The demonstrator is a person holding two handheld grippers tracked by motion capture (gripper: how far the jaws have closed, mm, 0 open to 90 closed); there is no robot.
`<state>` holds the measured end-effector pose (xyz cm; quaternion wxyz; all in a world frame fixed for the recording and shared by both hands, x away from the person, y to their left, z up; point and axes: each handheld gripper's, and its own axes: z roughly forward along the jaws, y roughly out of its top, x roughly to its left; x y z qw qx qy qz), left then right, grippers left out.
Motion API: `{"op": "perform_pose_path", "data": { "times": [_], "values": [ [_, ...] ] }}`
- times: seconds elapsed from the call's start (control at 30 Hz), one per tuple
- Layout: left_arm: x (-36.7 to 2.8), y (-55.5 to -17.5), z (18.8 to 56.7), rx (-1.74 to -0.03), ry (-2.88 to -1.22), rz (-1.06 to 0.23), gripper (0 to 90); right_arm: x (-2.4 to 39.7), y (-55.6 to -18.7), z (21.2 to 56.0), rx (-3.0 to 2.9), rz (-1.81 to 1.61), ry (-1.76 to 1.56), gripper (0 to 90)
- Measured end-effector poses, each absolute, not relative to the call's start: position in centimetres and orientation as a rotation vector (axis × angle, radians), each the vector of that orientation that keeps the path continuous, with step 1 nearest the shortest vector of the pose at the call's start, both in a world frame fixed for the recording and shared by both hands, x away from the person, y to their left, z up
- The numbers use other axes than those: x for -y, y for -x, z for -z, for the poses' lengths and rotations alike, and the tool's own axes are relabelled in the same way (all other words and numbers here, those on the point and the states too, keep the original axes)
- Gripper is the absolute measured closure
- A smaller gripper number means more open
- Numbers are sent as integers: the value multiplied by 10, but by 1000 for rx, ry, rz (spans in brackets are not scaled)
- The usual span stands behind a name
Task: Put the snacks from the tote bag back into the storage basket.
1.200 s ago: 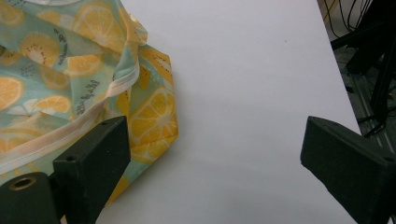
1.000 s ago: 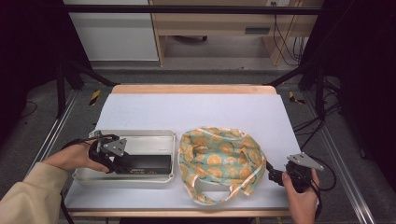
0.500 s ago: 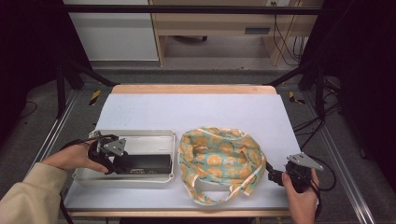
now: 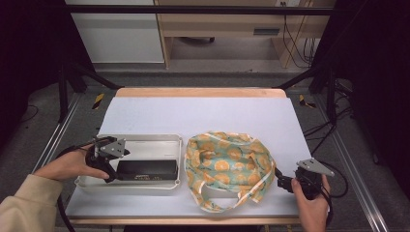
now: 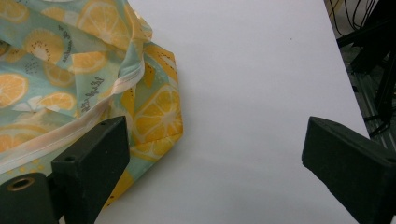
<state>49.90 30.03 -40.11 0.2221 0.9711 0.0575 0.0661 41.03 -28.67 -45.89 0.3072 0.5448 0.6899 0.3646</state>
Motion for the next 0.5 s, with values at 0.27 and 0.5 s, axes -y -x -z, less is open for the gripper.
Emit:
{"op": "perform_pose_path", "data": {
  "times": [0.27, 0.5],
  "values": [
    [-293, -495, 390, -228, -2635, -217, 73, 287, -410, 459, -1826, -964, -1444, 79],
    [-282, -491, 381, -238, -2600, -241, 68, 287, -410, 459, -1826, -965, -1445, 78]
  ]
}}
